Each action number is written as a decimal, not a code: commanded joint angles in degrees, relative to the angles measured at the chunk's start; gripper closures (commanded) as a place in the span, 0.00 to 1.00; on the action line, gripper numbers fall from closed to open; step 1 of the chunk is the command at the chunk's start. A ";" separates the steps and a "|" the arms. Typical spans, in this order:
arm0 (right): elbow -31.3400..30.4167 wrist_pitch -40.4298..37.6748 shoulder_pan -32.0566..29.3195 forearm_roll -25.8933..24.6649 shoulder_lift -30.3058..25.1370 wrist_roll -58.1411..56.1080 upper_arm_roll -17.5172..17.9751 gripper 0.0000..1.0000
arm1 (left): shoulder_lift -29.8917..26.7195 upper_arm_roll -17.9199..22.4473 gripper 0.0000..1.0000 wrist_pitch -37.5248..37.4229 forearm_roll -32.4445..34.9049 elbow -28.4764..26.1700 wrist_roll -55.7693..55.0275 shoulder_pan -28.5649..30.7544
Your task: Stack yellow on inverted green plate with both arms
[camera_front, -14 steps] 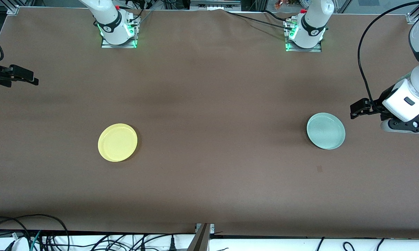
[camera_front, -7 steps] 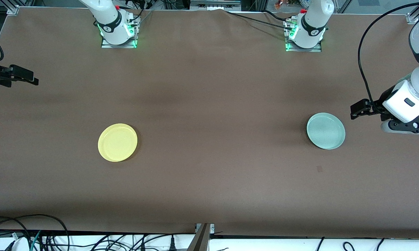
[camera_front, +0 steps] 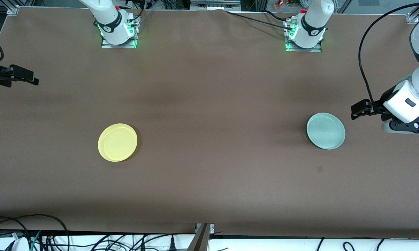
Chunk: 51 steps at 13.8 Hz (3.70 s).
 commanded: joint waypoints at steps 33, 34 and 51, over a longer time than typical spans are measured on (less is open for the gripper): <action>0.66 -0.06 -0.47 1.06 0.26 -0.14 0.01 0.00 | 15.87 6.81 0.00 27.58 -23.42 -20.32 28.25 11.34; 0.66 -0.14 -0.47 1.06 0.26 -0.14 0.01 0.00 | 16.66 6.98 0.00 28.02 -23.87 -20.41 29.57 11.43; 0.66 -0.32 -0.12 1.06 0.26 -0.06 0.01 0.00 | 21.50 9.18 0.40 28.20 -29.32 -23.39 39.95 12.14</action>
